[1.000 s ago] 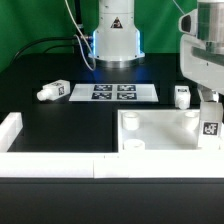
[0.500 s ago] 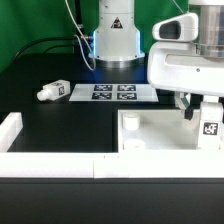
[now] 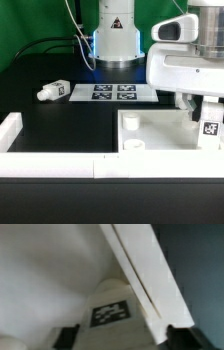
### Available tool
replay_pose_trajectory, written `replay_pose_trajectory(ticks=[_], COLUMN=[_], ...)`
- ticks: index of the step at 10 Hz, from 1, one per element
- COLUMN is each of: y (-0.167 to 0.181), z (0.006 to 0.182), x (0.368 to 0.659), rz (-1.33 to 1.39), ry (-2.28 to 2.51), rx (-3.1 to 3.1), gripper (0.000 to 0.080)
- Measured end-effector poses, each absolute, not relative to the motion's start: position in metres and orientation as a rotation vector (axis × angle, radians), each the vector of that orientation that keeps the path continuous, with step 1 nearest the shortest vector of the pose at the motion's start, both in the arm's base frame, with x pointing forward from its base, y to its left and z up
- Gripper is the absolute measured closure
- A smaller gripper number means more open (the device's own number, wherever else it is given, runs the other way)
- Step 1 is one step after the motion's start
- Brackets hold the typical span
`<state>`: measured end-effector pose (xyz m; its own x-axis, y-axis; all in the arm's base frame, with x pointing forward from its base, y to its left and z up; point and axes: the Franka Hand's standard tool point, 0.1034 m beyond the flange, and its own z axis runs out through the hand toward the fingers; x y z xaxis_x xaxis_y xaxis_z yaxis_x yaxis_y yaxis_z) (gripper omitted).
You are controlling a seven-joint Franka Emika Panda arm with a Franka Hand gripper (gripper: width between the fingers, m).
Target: Assemble one leg
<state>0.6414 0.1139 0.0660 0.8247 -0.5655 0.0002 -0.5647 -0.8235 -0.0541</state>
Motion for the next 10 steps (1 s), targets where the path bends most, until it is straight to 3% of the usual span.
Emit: replay_pose_trajectory(ticks=[1, 5, 10], y=[0.1139, 0.1119, 0.1121], z=[0.0659, 0.0658, 0.0657], x=[0.6414, 0.6442, 0.6445], rz=[-0.022, 0.014, 0.135], ry=[1.025, 1.616, 2.367], rx=[-2.914, -2.642, -1.849], gripper=[0.0515, 0.0514, 0.0514])
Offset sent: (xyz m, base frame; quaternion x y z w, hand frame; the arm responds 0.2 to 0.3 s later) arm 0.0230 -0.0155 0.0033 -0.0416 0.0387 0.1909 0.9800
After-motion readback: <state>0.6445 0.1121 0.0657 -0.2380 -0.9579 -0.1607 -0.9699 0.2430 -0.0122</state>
